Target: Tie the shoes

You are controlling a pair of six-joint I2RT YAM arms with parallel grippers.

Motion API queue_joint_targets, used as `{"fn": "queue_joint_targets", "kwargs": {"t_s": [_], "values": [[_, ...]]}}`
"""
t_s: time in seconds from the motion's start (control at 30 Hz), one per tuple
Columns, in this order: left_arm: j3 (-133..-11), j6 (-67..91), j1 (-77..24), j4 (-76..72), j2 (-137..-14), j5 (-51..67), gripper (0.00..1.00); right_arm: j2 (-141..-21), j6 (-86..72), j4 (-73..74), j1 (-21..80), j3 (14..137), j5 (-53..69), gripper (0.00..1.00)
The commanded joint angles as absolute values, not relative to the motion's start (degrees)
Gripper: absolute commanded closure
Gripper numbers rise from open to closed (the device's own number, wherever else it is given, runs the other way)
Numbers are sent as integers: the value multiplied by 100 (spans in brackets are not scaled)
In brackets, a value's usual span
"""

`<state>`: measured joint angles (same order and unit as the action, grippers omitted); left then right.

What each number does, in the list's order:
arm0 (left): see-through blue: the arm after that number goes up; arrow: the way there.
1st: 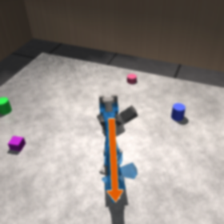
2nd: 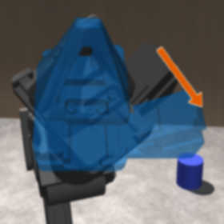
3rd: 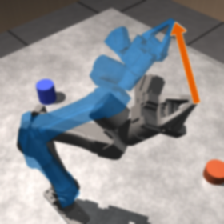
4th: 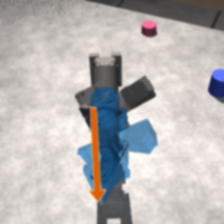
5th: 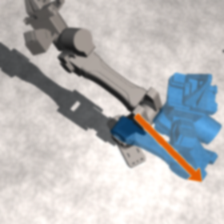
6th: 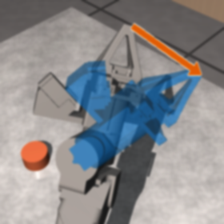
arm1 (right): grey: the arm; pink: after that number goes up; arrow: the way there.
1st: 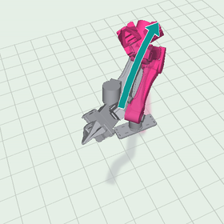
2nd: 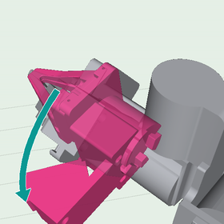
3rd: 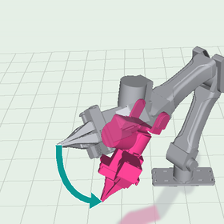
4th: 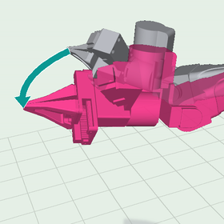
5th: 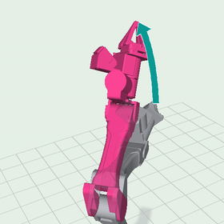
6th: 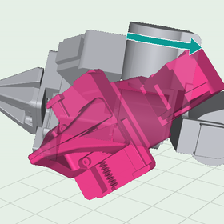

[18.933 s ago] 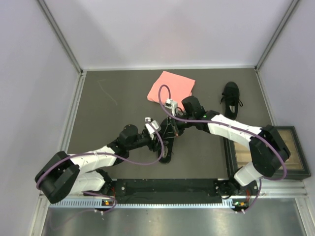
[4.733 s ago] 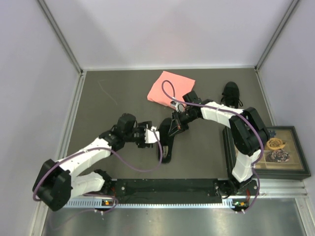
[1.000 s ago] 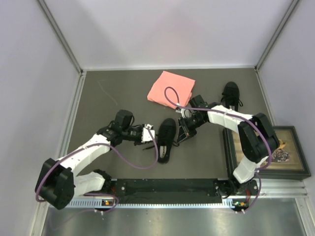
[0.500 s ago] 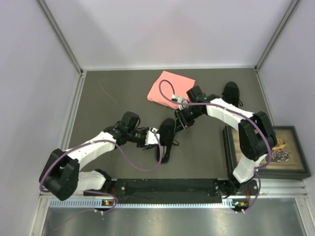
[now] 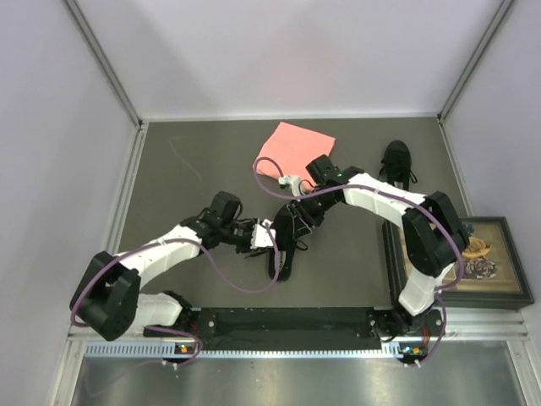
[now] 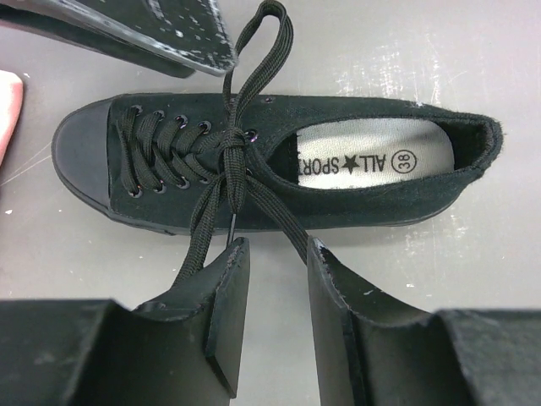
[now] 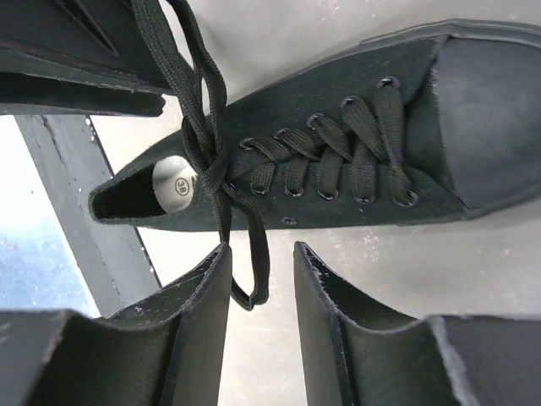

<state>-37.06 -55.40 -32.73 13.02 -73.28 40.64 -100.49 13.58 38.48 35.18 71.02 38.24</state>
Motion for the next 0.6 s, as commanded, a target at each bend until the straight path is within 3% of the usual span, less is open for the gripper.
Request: {"fn": "queue_joint_targets", "kwargs": {"t_s": [0.0,0.57], "values": [[-3814,-5528,-3287,1055,-7374,4140,61,-10186,1573,3832,3621,7321,3903,64],[-3911,-5458,-3287,879,-7550,4096,61,-10389,1503,3674,3753,7444,3841,72]]}}
